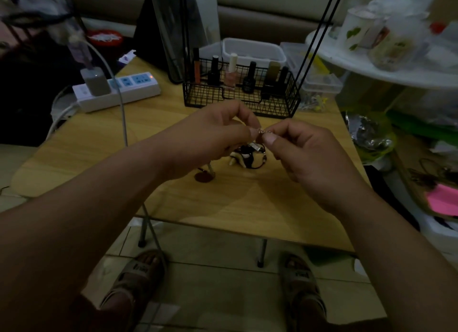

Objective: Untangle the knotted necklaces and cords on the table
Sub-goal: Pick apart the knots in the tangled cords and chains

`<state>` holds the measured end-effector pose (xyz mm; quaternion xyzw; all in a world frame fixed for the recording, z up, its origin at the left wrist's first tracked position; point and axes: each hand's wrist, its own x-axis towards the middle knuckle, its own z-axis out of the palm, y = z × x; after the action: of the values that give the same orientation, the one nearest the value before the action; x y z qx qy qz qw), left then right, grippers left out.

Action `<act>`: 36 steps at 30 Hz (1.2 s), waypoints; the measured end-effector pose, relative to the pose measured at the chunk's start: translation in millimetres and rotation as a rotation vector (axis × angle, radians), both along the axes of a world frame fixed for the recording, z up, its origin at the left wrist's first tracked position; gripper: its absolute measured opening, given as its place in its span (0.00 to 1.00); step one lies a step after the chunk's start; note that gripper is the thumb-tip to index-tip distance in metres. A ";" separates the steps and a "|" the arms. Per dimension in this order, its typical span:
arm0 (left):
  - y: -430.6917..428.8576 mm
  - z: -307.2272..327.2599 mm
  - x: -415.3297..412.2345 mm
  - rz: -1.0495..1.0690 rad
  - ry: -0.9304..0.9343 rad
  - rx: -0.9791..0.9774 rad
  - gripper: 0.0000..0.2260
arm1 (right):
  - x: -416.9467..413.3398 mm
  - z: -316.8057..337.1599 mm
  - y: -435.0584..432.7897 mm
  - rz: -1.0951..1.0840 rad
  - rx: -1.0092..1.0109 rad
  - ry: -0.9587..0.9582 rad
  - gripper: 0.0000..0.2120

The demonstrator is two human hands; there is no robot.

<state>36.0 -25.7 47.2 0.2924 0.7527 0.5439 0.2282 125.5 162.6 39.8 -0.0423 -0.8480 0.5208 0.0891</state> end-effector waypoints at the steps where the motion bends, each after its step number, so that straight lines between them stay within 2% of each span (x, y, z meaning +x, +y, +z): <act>1: -0.4 0.3 0.2 -0.004 0.041 -0.007 0.04 | 0.1 0.4 0.2 0.003 -0.014 -0.024 0.07; 4: -1.2 1.2 0.5 -0.010 0.126 -0.017 0.03 | 0.4 2.0 1.5 0.017 -0.025 -0.085 0.10; 7: -0.6 2.5 1.2 -0.010 0.122 -0.046 0.04 | 0.8 3.4 1.9 0.019 -0.029 -0.105 0.10; 12: -0.2 2.0 1.6 -0.041 -0.051 -0.045 0.05 | 0.6 2.4 0.3 -0.011 -0.033 -0.056 0.08; 16: 5.3 -3.2 6.0 -0.035 -0.226 0.026 0.05 | 1.5 -0.6 -1.7 -0.057 -0.013 0.005 0.06; 21: 13.5 -13.2 6.6 0.047 -0.360 0.119 0.06 | 3.9 -6.3 -4.7 -0.310 0.144 0.100 0.03; 23: 16.4 -15.7 7.2 0.097 -0.392 0.133 0.06 | 9.3 -5.4 -5.1 -0.321 0.136 0.061 0.03; 26: 19.4 -18.9 8.9 0.150 -0.414 0.136 0.05 | 18.0 -4.8 -14.0 -0.189 0.027 -0.038 0.04; 33: 23.1 -19.5 12.2 0.174 -0.376 0.131 0.09 | 13.9 -11.7 -10.9 -0.210 0.139 0.006 0.03; 36: 23.2 -19.6 13.1 0.173 -0.364 0.144 0.08 | 12.6 -14.5 -8.9 -0.216 0.169 0.029 0.04</act>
<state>49.0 -2.5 27.6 0.1389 0.6805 0.6578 0.2914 138.1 153.7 25.3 -0.1184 -0.8779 0.4355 0.1600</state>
